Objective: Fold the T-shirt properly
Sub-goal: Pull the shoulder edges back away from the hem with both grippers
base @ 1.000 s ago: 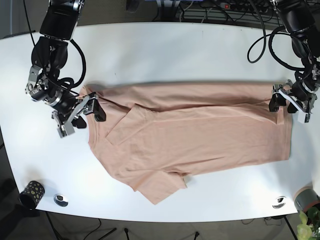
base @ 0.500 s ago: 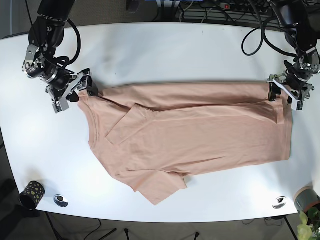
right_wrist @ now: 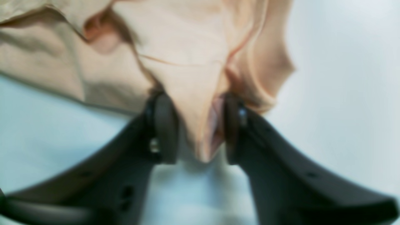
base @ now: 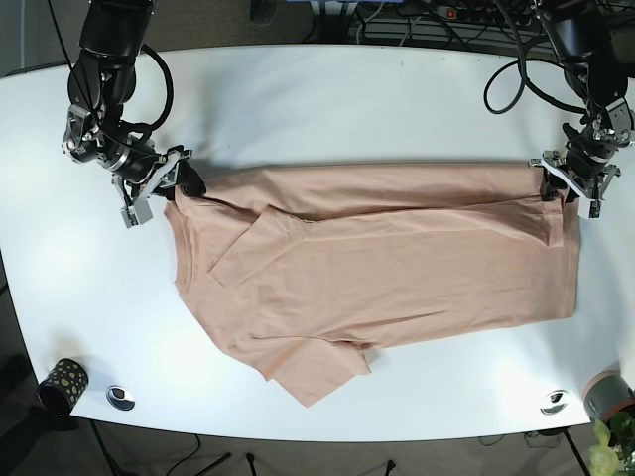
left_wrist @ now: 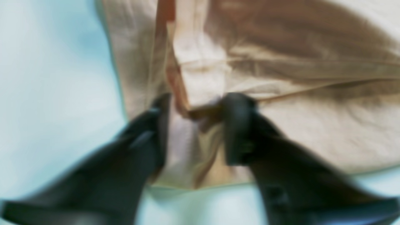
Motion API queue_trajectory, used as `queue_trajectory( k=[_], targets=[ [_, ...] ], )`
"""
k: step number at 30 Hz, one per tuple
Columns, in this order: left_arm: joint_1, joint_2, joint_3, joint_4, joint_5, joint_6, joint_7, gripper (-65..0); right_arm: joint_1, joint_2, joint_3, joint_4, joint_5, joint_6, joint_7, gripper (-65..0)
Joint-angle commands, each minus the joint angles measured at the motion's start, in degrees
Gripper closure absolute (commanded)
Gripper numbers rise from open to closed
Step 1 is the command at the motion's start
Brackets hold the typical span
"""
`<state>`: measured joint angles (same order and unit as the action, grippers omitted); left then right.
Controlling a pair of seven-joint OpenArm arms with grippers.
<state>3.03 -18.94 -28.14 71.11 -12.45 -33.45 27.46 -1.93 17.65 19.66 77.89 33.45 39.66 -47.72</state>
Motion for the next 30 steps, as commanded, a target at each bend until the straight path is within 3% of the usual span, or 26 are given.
queue_trajectory(
  k=[1,4,12,18,24,30],
  targets=[
    [-0.7,-1.1,1.0,1.0,-0.3,-0.3,-0.6,-9.9,0.5,2.2,0.4,0.8,1.2,0.34,1.8,-11.7],
    [-0.6,-1.1,1.5,1.2,-0.3,-0.3,-0.6,-3.3,0.7,2.4,0.6,0.7,-0.3,0.34,1.9,-6.8],
    [2.2,-1.2,1.2,3.9,-0.6,-0.3,-0.5,-2.4,2.3,2.7,0.8,2.8,-11.3,0.34,1.4,-6.5],
    [6.1,-1.1,1.3,8.8,-0.6,-0.4,-0.3,-2.4,-1.6,3.3,0.8,9.0,-11.9,0.34,1.0,-7.0],
    [9.8,-1.1,1.2,12.5,-0.7,-0.7,3.1,-2.4,-5.4,3.1,2.4,13.2,-11.9,0.34,-2.7,-6.7],
    [13.5,-1.1,-1.4,14.7,-0.5,-5.4,3.3,-2.4,-10.7,2.8,4.6,16.8,-11.9,0.34,-2.7,-6.5]
  ],
)
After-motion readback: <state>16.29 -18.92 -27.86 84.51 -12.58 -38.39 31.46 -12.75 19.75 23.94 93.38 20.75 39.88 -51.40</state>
